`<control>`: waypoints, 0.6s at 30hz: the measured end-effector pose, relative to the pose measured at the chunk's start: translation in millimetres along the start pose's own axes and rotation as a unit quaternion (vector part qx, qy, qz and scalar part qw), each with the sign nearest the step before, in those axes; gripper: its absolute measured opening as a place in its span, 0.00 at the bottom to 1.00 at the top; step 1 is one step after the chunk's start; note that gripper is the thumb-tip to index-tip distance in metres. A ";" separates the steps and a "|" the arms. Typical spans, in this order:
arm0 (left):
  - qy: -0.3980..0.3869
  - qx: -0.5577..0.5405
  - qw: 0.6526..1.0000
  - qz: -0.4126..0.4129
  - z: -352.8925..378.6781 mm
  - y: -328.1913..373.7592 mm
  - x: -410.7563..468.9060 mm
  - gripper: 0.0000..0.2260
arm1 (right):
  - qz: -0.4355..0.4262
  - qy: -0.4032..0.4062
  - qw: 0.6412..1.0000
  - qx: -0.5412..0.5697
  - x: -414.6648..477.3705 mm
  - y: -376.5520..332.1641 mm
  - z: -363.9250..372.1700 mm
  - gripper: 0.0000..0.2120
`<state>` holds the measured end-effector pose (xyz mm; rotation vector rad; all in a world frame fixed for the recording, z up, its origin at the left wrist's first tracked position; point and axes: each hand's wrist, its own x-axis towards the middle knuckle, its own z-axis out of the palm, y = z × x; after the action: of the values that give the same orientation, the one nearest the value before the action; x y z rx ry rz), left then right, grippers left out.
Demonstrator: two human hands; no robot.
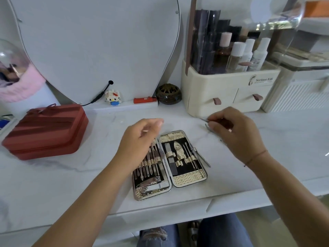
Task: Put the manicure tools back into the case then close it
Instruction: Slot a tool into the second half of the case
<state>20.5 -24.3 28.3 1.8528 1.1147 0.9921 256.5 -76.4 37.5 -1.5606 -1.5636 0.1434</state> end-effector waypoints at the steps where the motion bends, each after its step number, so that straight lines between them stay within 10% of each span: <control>1: -0.032 -0.084 0.995 -0.031 3.6 11.0 0.4 0.18 | -0.028 -0.023 0.999 0.018 -4.5 -14.9 7.6 0.03; 18: -0.075 -0.450 0.837 -0.303 6.3 23.7 7.5 0.07 | -0.249 0.052 0.958 -0.136 -11.3 -32.1 44.7 0.06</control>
<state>36.5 -26.8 48.1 0.7217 0.8198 0.7604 201.9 -70.4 25.9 -1.2968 -1.8968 -0.4429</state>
